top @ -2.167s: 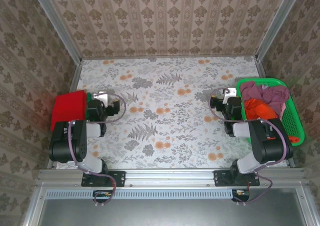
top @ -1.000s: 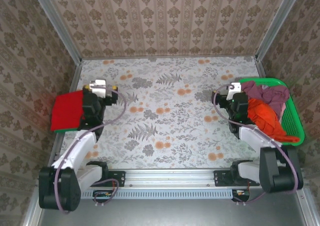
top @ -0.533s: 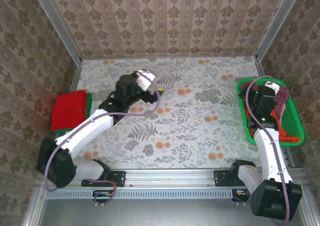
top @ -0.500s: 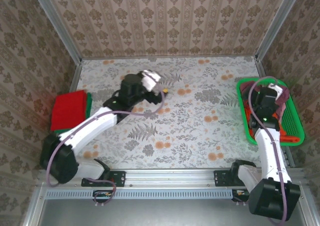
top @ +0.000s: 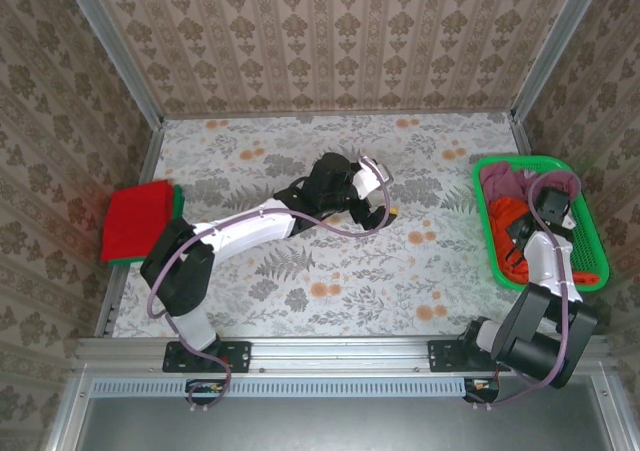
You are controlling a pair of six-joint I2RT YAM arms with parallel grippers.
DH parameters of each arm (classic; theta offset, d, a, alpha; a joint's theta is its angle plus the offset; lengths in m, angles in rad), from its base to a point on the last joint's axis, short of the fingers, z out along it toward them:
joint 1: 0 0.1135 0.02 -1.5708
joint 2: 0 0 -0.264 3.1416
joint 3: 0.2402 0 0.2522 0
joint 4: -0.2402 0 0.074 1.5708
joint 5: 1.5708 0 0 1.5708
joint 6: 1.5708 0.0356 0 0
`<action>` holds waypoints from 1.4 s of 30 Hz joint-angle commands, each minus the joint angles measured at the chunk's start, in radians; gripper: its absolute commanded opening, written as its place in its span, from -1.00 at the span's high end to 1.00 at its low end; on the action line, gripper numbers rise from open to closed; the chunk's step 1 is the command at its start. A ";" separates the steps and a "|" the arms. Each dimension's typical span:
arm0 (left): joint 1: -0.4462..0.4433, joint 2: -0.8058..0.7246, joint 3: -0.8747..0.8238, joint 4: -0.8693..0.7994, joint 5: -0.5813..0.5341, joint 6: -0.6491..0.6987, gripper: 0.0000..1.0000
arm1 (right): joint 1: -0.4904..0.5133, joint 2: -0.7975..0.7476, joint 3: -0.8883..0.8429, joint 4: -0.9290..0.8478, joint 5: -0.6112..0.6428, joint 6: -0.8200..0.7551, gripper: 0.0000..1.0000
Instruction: Fold and stack the t-shirts
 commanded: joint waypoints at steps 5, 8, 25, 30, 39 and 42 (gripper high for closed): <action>0.004 0.018 0.032 0.077 0.021 -0.051 -1.00 | -0.012 -0.023 0.067 -0.054 -0.055 -0.018 1.00; 0.003 0.023 0.029 0.095 0.016 -0.073 -1.00 | -0.012 -0.084 0.094 -0.080 -0.072 -0.055 1.00; 0.052 0.024 0.001 0.187 0.006 -0.171 -1.00 | 0.340 -0.192 0.639 -0.173 0.009 -0.173 1.00; 0.096 -0.023 -0.066 0.241 -0.061 -0.260 -0.99 | 0.565 -0.060 0.876 -0.142 0.037 -0.241 1.00; 0.188 -0.244 -0.294 0.168 -0.200 -0.315 -1.00 | 0.824 0.175 1.137 -0.036 -0.137 -0.155 1.00; 0.194 -0.316 -0.353 0.121 -0.233 -0.317 -1.00 | 0.835 0.236 1.118 0.045 -0.203 -0.011 1.00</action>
